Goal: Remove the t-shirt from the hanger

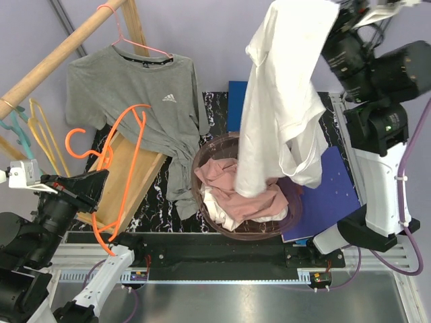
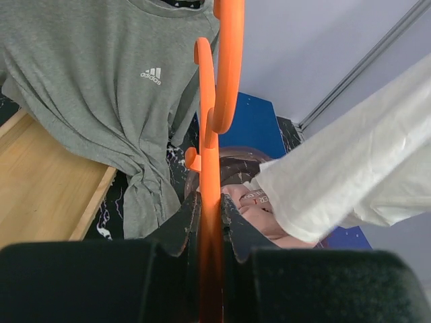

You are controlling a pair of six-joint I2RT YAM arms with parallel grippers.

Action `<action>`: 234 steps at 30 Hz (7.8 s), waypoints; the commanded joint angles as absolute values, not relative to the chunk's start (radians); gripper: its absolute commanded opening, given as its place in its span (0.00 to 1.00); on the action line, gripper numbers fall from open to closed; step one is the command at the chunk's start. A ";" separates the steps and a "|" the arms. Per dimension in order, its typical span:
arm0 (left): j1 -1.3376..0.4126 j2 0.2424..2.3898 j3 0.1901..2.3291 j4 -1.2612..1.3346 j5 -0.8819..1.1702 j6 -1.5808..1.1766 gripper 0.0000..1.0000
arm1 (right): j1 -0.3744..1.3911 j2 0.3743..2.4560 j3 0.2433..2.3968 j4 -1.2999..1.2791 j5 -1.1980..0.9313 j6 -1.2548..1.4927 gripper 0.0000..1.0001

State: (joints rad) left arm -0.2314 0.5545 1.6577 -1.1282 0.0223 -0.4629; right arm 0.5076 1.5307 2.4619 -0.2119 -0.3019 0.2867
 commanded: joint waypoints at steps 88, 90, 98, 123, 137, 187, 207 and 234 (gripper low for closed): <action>-0.232 0.994 2.114 -1.236 -0.451 -0.623 0.00 | 0.515 0.977 0.917 -0.524 -0.201 0.422 1.00; -0.232 1.041 2.153 -1.241 -0.498 -0.606 0.00 | 0.515 0.979 0.917 -0.537 -0.195 0.419 1.00; -0.232 1.135 2.220 -1.255 -0.707 -0.523 0.00 | 0.515 0.953 0.879 -0.554 -0.193 0.426 1.00; -0.232 1.141 1.967 -1.181 -1.120 -0.338 0.00 | 0.515 0.971 0.854 -0.519 -0.241 0.469 1.00; -0.232 1.078 2.000 -1.242 -0.936 -0.339 0.66 | 0.517 0.977 0.825 -0.503 -0.255 0.476 1.00; -0.235 1.677 1.980 -0.249 -0.540 -0.920 0.47 | 0.515 0.905 0.788 -0.460 -0.295 0.508 1.00; -0.236 1.789 2.146 -0.199 -0.601 -0.776 0.00 | 0.515 0.913 0.816 -0.451 -0.307 0.483 1.00; -0.259 1.083 1.727 -0.485 -0.356 -1.028 0.00 | 0.781 1.411 1.548 -0.301 -0.429 0.146 1.00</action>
State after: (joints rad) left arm -0.2630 1.1404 1.7298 -0.5301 -0.4599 -0.9642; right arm 0.7357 1.3529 1.4822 -0.3729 -0.4160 0.2226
